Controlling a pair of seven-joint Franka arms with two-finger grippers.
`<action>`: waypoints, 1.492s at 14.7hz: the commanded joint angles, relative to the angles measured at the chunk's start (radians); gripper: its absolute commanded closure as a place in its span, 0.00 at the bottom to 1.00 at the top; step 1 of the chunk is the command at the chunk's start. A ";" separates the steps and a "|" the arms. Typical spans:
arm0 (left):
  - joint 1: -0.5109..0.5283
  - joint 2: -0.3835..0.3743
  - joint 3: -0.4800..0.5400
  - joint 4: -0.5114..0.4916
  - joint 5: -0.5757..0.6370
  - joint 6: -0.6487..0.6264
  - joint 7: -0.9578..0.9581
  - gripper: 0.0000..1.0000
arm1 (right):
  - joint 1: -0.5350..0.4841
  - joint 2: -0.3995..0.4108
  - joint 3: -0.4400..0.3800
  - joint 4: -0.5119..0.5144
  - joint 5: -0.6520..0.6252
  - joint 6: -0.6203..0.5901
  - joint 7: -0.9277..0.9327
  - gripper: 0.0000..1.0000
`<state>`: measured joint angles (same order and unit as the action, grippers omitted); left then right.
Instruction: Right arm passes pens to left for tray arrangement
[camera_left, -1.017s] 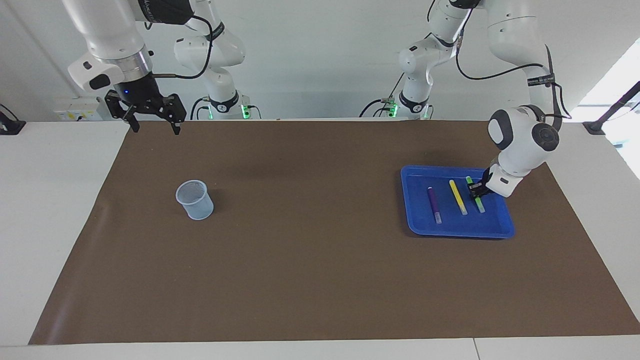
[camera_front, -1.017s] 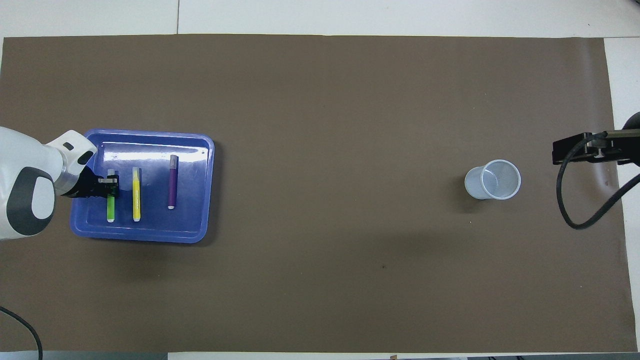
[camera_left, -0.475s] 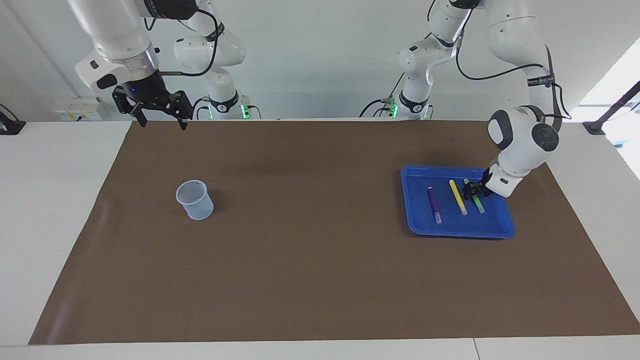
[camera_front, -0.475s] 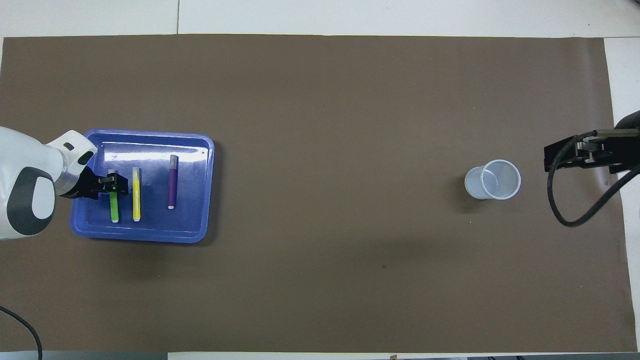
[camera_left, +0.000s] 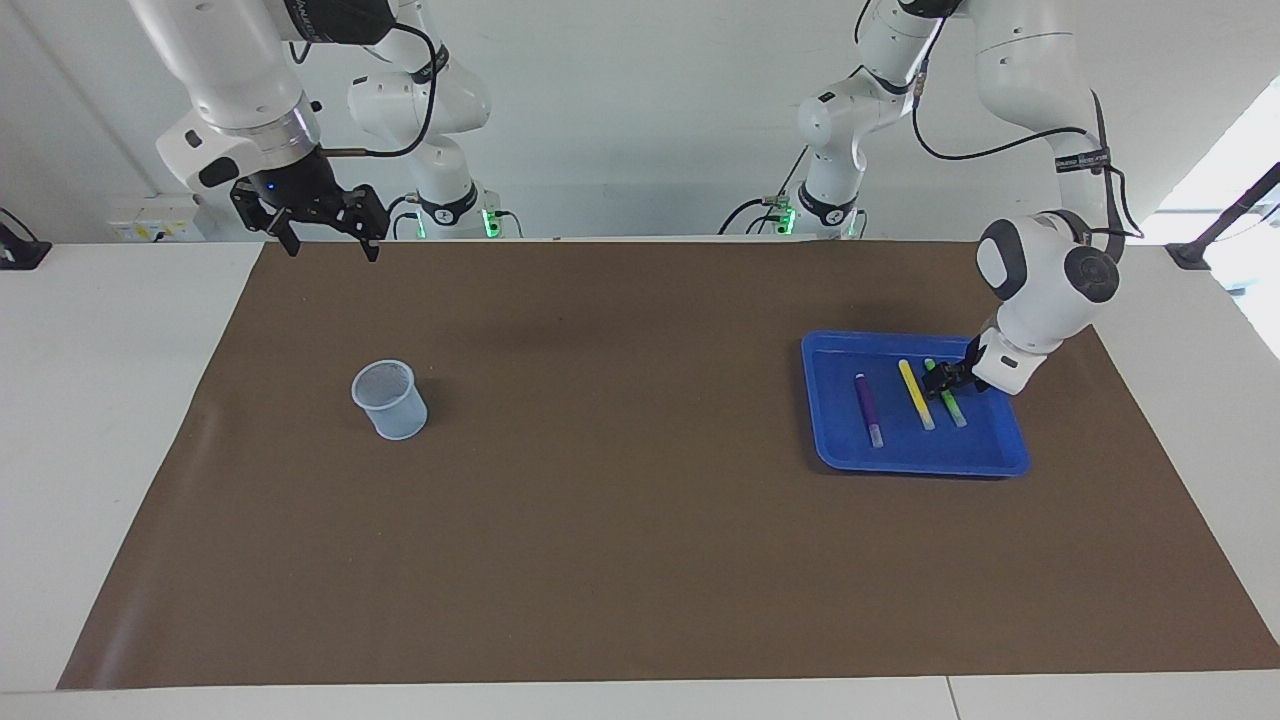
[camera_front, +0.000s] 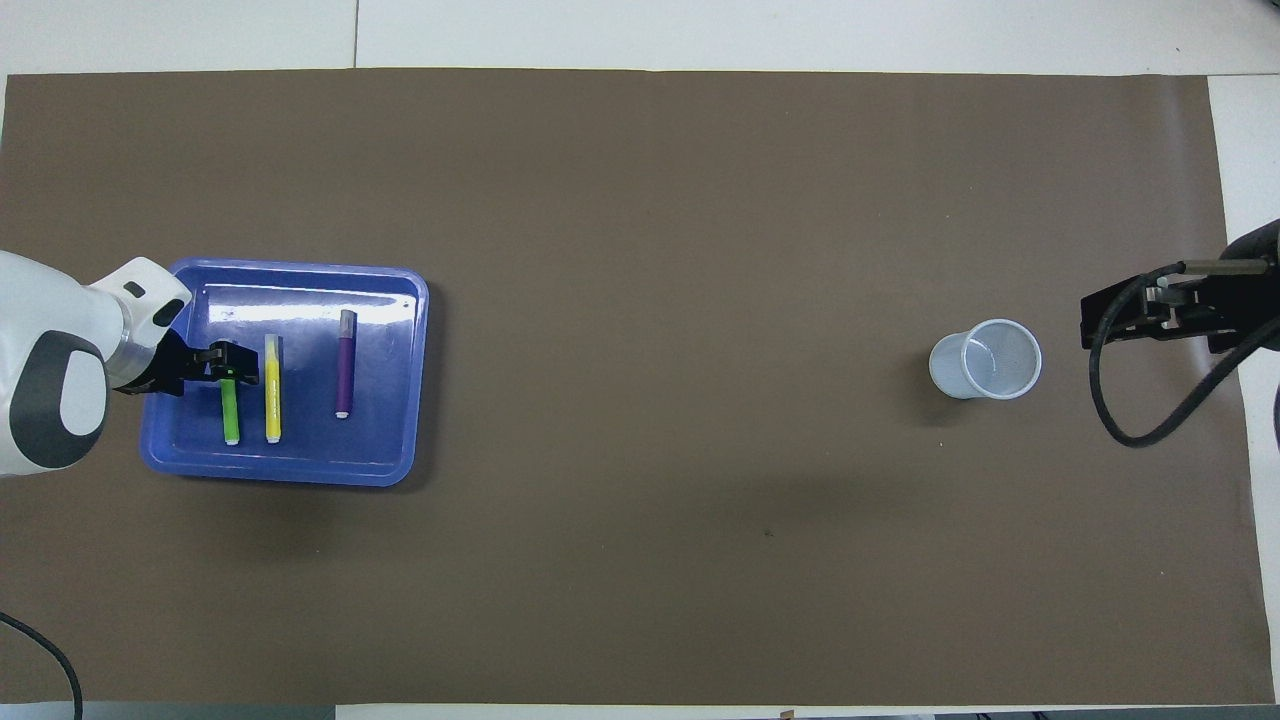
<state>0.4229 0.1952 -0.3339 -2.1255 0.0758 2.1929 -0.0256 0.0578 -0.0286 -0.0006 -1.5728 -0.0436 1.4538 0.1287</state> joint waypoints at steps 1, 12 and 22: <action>-0.010 0.006 -0.008 0.134 0.012 -0.161 -0.004 0.00 | -0.013 -0.004 0.005 -0.004 0.021 -0.010 0.003 0.00; -0.151 -0.226 -0.022 0.335 -0.063 -0.614 -0.183 0.00 | -0.013 -0.004 0.004 -0.004 0.021 -0.010 0.003 0.00; -0.320 -0.212 0.123 0.519 -0.140 -0.818 -0.194 0.00 | -0.013 -0.004 0.005 -0.004 0.021 -0.010 0.003 0.00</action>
<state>0.2180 -0.0733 -0.3145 -1.7355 -0.0606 1.4699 -0.1987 0.0577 -0.0286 -0.0011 -1.5728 -0.0435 1.4534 0.1287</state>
